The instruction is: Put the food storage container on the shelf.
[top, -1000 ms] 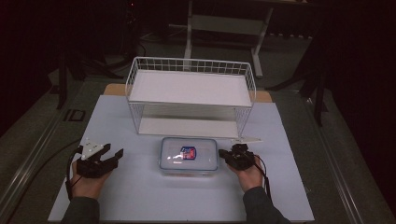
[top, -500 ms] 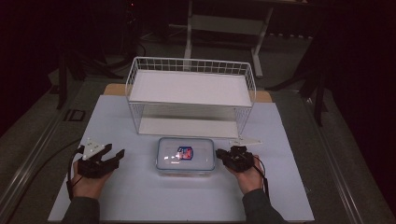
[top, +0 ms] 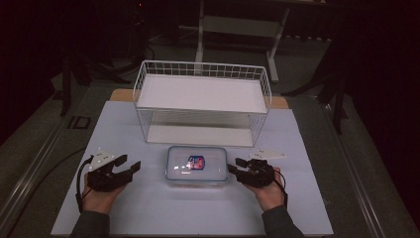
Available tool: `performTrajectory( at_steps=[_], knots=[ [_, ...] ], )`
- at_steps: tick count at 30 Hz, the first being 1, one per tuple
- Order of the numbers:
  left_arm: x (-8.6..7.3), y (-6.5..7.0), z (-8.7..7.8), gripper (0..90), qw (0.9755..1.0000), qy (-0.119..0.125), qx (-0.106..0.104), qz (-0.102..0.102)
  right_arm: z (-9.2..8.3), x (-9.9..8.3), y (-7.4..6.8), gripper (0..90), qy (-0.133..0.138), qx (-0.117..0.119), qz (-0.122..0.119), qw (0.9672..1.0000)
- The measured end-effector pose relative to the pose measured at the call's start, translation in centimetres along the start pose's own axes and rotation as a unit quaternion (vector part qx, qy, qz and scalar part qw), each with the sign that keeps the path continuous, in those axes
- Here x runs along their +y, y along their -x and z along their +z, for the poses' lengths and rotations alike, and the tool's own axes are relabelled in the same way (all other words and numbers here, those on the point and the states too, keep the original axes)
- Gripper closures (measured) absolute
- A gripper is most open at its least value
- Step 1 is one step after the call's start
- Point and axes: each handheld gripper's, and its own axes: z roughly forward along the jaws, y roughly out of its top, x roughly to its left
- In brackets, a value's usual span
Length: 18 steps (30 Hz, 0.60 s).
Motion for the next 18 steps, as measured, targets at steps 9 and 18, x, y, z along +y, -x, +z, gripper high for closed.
performTrajectory(
  at_steps=[9, 18],
  knots=[
    [1.1, 2.4, 2.4, 36.5, 0.9972, -0.027, -0.07, -0.001, 1.5, 0.0, -0.1, 41.8, -0.016, 0.027, 0.026, 0.9991],
    [1.8, 4.6, 5.8, 20.3, 0.9933, -0.062, -0.097, -0.005, 3.1, -0.1, 0.4, 20.6, -0.035, 0.05, 0.073, 0.9955]
  ],
)
